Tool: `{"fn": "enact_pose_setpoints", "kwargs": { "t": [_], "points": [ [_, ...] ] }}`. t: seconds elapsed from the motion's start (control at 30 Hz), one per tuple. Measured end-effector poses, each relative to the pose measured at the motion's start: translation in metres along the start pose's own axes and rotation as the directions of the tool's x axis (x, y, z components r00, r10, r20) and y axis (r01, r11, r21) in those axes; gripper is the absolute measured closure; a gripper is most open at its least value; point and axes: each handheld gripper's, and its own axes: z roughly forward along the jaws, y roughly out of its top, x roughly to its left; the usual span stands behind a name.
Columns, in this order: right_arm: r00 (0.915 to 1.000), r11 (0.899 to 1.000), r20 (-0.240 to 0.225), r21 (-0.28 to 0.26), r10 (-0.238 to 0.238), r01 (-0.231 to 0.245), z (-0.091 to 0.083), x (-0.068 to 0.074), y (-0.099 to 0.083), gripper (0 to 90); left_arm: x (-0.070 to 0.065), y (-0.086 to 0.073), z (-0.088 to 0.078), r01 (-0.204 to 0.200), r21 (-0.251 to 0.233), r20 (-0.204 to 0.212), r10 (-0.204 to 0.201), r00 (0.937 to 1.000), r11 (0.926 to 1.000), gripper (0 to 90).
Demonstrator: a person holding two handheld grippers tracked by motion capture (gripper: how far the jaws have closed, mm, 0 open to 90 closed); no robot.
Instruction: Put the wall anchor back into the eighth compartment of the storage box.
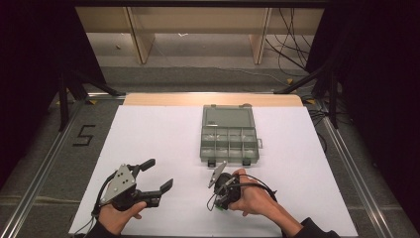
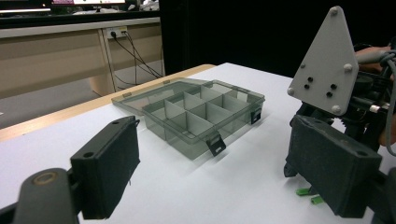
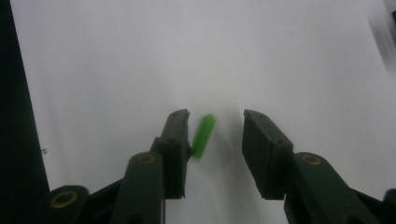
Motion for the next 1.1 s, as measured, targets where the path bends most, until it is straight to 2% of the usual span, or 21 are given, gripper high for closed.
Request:
{"fn": "enact_pose_setpoints", "kwargs": {
  "t": [0.07, 0.2, 0.27, 0.37, 0.6, 0.7, 0.77, 0.8, 0.83, 1.1],
  "points": [
    [1.0000, 1.000, 0.003, 0.010, 0.006, -0.006, 0.0010, 0.0012, 0.0002, 65.1, 0.0000, 0.0002, -0.0001, 0.000, -0.001, -0.001, 0.000, 1.0000, 1.0000, 16.0],
    [0.9998, 1.000, 0.016, 0.027, -0.015, 0.014, 0.0029, 0.0010, 0.0006, 69.3, -0.0004, -0.0003, 0.0002, 0.012, -0.001, -0.002, -0.012, 0.9999, 0.9999, 16.0],
    [0.9997, 0.999, 0.010, 0.030, -0.021, 0.020, 0.0035, 0.0011, 0.0008, 70.5, 0.0001, 0.0001, 0.0001, 0.001, -0.001, 0.000, -0.001, 1.0000, 1.0000, 16.0],
    [0.9995, 0.999, 0.006, 0.036, -0.030, 0.029, 0.0035, 0.0011, 0.0016, 74.2, -0.0003, -0.0003, 0.0003, 0.010, 0.001, -0.002, -0.010, 1.0000, 1.0000, 16.0],
    [0.9994, 0.998, -0.009, 0.055, -0.035, 0.035, 0.0046, -0.0028, 0.0043, 84.2, 0.0002, -0.0002, 0.0004, 0.001, 0.002, -0.003, -0.001, 1.0000, 1.0000, 16.0],
    [0.9993, 0.998, -0.021, 0.060, -0.032, 0.034, 0.0048, -0.0037, 0.0051, 84.5, 0.0002, -0.0005, 0.0003, 0.001, 0.002, -0.002, -0.001, 1.0000, 1.0000, 16.0],
    [0.9989, 0.997, -0.006, 0.064, -0.047, 0.048, 0.0049, -0.0037, 0.0053, 84.6, 0.0000, -0.0009, 0.0013, 0.011, -0.011, 0.003, -0.011, 0.9999, 0.9999, 16.0],
    [0.9987, 0.997, -0.025, 0.068, -0.045, 0.047, 0.0045, -0.0036, 0.0057, 84.6, 0.0000, -0.0009, 0.0013, 0.011, -0.011, 0.003, -0.011, 0.9999, 0.9999, 16.0],
    [0.9987, 0.997, -0.020, 0.064, -0.047, 0.048, 0.0047, -0.0030, 0.0056, 84.6, -0.0001, -0.0004, 0.0002, 0.004, 0.005, -0.003, -0.004, 1.0000, 1.0000, 16.1],
    [0.9984, 0.997, -0.005, 0.059, -0.056, 0.056, 0.0018, -0.0017, 0.0064, 84.7, 0.0003, -0.0001, 0.0002, 0.003, -0.001, -0.002, -0.003, 1.0000, 1.0000, 16.0]
  ]
}}
